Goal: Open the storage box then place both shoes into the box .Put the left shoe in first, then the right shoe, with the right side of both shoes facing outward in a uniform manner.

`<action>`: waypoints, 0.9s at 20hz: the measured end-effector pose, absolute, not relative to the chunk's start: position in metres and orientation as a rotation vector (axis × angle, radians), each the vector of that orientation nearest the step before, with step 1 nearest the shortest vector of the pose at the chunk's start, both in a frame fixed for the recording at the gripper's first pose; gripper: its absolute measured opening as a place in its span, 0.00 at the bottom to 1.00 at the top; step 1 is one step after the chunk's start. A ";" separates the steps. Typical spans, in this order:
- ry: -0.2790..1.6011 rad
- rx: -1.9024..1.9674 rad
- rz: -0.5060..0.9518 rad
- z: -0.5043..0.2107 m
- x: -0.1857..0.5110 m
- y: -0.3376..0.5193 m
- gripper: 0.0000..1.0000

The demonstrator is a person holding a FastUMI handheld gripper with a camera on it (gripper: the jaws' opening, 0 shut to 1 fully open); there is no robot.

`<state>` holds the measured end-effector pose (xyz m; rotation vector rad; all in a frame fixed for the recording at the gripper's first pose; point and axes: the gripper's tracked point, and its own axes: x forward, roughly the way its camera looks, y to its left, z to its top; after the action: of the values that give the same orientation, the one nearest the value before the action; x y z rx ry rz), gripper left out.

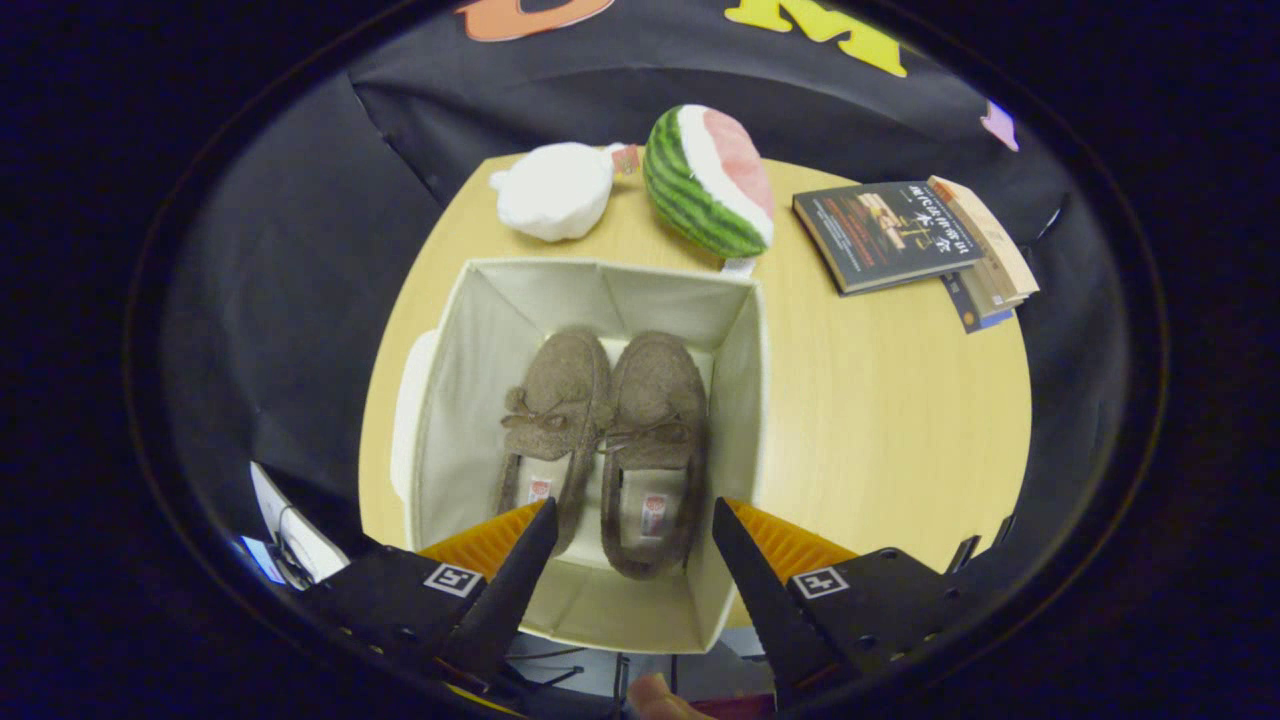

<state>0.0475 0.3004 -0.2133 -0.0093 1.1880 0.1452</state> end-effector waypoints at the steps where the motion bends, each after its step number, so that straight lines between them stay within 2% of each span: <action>1: 1.161 0.003 0.156 -0.201 0.048 0.291 0.96; 10: 0.895 0.060 0.245 -0.099 0.045 0.169 0.95; 18: 0.484 0.015 0.194 -0.010 0.030 0.045 0.96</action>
<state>0.0303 0.0446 -0.0101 0.0153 0.4843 0.1940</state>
